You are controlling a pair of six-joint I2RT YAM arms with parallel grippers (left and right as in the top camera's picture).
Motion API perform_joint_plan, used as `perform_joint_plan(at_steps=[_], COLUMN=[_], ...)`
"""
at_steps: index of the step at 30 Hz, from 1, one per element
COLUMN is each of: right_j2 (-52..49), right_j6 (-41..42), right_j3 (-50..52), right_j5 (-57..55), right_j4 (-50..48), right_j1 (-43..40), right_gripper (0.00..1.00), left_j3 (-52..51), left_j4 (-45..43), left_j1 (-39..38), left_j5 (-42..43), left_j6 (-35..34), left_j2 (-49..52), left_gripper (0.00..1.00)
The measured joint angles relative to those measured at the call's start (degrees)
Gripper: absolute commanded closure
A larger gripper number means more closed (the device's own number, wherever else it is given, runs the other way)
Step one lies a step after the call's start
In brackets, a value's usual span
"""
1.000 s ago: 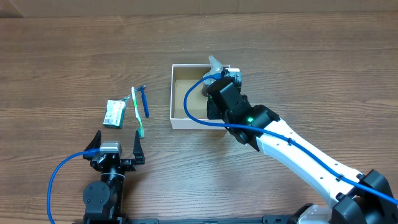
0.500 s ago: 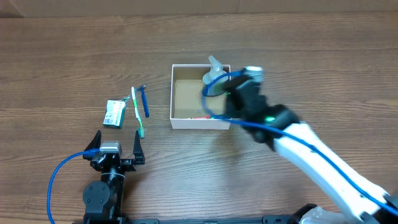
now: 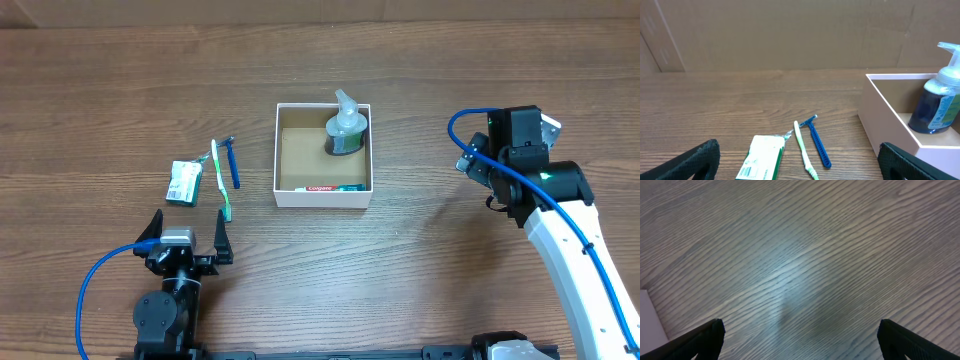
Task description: Pack container
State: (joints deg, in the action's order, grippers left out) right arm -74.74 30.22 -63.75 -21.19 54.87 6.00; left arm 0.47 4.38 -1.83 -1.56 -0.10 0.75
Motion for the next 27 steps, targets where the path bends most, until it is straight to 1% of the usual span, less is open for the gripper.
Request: perform_joint_plan(at_steps=[12, 14, 17, 19, 21, 24, 27], right_j2=[0.0, 0.0, 0.0, 0.0, 0.0, 0.0, 0.0], right_j6=[0.0, 0.0, 0.0, 0.0, -0.1, 0.0, 0.0], right_j3=[0.0, 0.0, 0.0, 0.0, 0.0, 0.0, 0.0], right_j5=[0.0, 0.0, 0.0, 0.0, 0.0, 0.0, 0.0], right_j4=[0.0, 0.0, 0.0, 0.0, 0.0, 0.0, 0.0], right_j1=[0.0, 0.0, 0.0, 0.0, 0.0, 0.0, 0.0], right_gripper=[0.00, 0.00, 0.00, 0.00, 0.00, 0.00, 0.00], left_j3=[0.0, 0.0, 0.0, 0.0, 0.0, 0.0, 0.1], left_j4=[-0.1, -0.1, -0.7, -1.3, -1.4, -1.5, -0.8], left_j1=[0.0, 0.0, 0.0, 0.0, 0.0, 0.0, 0.0], left_j5=[0.0, 1.2, 6.2, 10.3, 14.1, 18.9, 20.0], left_j6=[0.0, -0.7, -5.1, -10.1, -13.4, -17.0, -18.8], left_j2=[0.0, 0.0, 0.0, 0.0, 0.0, 0.0, 0.0], left_gripper=[0.00, 0.00, 0.00, 0.00, 0.00, 0.00, 0.00])
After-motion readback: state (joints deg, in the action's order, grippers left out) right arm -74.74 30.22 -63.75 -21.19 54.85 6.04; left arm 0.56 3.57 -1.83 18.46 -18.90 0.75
